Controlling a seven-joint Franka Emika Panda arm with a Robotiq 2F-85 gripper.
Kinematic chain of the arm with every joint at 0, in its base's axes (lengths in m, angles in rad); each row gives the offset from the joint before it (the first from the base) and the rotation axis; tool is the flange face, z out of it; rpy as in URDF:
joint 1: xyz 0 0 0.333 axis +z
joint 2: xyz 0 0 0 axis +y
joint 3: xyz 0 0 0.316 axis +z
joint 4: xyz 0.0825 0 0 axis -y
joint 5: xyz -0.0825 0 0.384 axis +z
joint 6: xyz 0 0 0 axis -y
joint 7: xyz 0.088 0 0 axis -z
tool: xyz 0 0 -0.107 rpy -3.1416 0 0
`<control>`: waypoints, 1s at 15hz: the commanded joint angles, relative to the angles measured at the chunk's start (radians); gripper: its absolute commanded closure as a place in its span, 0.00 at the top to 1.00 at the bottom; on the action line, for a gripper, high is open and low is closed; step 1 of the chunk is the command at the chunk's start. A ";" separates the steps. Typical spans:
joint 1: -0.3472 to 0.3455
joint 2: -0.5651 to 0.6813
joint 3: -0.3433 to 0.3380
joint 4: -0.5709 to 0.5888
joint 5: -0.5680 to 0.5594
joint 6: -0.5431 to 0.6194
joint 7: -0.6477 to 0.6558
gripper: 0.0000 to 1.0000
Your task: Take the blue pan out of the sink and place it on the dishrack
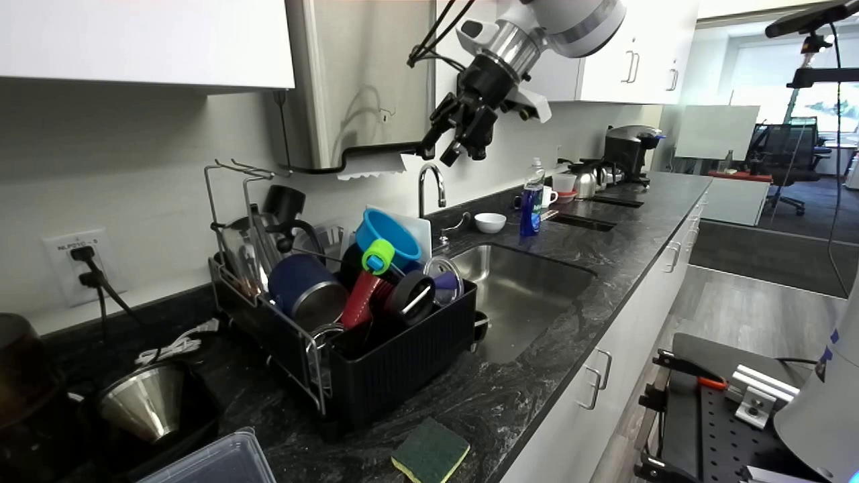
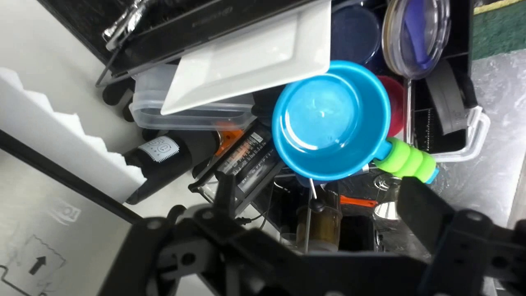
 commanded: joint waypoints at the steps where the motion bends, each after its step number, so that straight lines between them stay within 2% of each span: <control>1: -0.029 -0.116 -0.019 -0.088 -0.156 -0.030 0.152 1.00; 7: -0.060 -0.284 -0.067 -0.183 -0.444 -0.132 0.440 1.00; 12: -0.063 -0.366 -0.112 -0.206 -0.561 -0.243 0.603 1.00; 15: -0.086 -0.389 -0.114 -0.206 -0.634 -0.257 0.710 1.00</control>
